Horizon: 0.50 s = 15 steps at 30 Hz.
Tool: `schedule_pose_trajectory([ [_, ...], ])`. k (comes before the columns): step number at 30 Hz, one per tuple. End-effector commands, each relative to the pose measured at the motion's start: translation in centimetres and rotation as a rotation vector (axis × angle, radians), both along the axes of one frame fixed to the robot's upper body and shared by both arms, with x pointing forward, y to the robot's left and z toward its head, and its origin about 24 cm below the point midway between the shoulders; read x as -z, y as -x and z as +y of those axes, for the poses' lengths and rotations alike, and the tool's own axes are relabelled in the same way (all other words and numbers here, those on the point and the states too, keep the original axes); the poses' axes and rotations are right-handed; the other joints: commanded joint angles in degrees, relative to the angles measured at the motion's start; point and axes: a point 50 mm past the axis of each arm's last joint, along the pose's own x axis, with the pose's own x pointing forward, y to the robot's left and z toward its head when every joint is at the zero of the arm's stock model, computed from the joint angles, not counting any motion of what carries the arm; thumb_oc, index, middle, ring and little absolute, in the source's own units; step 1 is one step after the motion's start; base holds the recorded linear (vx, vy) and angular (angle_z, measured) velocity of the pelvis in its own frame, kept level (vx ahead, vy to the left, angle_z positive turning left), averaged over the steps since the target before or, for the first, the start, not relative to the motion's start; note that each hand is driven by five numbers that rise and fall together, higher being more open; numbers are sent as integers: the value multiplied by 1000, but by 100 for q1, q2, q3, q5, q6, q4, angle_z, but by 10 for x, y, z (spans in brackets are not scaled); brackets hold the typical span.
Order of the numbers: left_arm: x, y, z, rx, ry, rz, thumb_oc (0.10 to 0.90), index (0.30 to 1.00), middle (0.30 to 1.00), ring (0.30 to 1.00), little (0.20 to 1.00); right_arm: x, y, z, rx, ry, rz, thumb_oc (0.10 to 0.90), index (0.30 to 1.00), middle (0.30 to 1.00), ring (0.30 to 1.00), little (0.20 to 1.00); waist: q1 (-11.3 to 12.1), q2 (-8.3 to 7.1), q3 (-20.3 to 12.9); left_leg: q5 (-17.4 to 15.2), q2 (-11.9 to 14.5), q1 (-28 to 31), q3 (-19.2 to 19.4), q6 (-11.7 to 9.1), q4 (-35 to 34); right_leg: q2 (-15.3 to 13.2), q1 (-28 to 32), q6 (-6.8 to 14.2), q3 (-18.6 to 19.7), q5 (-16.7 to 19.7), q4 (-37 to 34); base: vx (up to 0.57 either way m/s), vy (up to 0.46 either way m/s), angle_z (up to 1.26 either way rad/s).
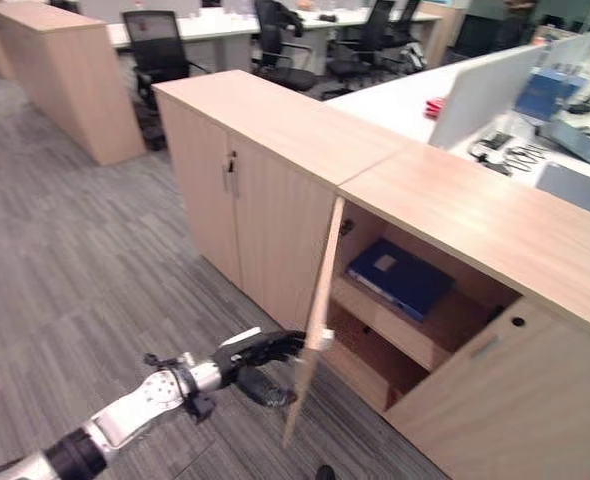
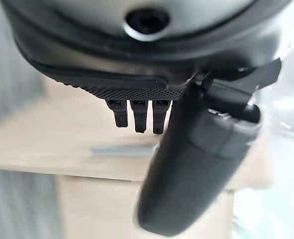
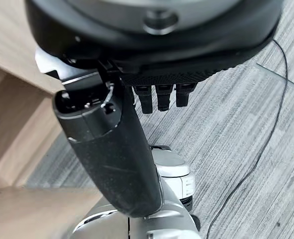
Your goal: Put the empty folder in the office cabinet
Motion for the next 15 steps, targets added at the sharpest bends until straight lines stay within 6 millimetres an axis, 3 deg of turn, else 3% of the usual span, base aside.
schedule_pose_trajectory([
  [1, -131, -13, -68, 256, 485, -418, 800, 900, 900, 900, 900, -12, -15, -34, -56, 114, -28, 800, 900, 900, 900, 900, -368, 446, 7, -812, 286, 377, -569, -121, -10, 505, 423, -139, -198, -362, -118, 3, -3, -21],
  [7, -121, -14, -65, 229, 492, -355, 800, 900, 900, 900, 900, -11, -11, -33, -80, 115, -8, 800, 900, 900, 900, 900, -370, 416, 6, -816, 313, 394, -547, -138, -10, 534, 443, -157, -193, -376, -138, 8, -9, -23],
  [15, -111, -19, -66, 205, 443, -351, 800, 900, 900, 900, 900, -12, -20, -32, -84, 116, -43, 800, 900, 900, 900, 900, -398, 369, 7, -822, 376, 442, -471, -167, -10, 607, 447, -192, -128, -394, -175, 3, -15, -2],
])
